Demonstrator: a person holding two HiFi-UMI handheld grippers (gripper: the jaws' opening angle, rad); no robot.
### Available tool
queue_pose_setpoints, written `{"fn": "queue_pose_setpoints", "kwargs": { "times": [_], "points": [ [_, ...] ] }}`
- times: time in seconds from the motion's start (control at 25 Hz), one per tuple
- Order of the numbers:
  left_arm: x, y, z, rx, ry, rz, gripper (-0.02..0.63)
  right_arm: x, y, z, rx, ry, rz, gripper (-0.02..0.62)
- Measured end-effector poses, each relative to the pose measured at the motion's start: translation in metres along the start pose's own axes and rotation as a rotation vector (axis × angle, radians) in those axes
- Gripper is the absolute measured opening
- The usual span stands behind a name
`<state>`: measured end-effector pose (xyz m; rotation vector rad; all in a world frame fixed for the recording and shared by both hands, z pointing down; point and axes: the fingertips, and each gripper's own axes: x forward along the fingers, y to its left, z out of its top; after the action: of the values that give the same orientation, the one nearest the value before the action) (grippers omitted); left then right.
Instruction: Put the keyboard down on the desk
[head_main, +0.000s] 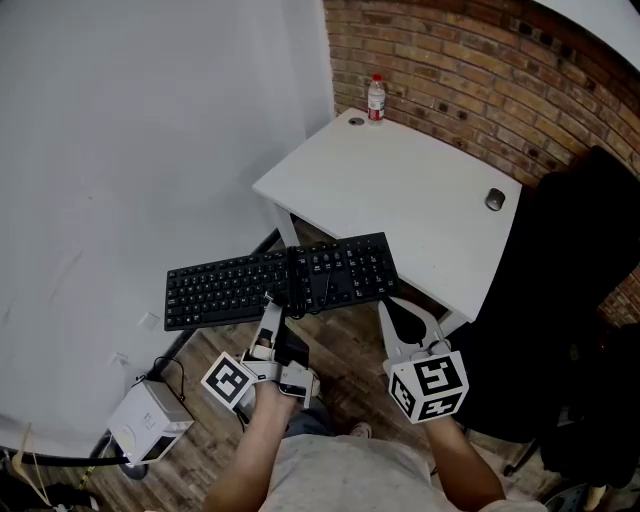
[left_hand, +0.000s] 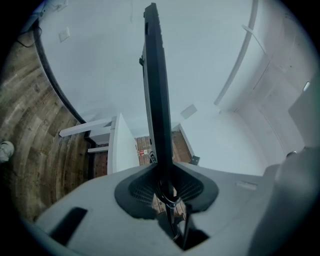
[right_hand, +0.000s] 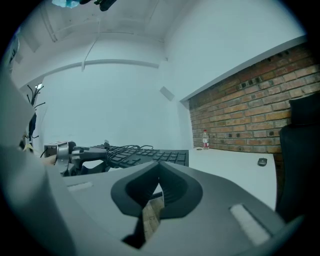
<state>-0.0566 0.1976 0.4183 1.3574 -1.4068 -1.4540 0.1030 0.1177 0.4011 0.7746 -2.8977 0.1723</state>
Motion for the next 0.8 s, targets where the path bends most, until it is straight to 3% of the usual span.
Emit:
{"fn": "queue_pose_setpoints", "kwargs": {
  "times": [0.36, 0.8],
  "points": [
    [0.064, 0.023, 0.006, -0.033, 0.055, 0.0, 0.083, 0.045, -0.036, 0.003, 0.013, 0.029, -0.057, 0.009],
    [0.155, 0.056, 0.04, -0.073, 0.156, 0.008, 0.083, 0.132, -0.066, 0.014, 0.029, 0.068, -0.148, 0.009]
  ]
}}
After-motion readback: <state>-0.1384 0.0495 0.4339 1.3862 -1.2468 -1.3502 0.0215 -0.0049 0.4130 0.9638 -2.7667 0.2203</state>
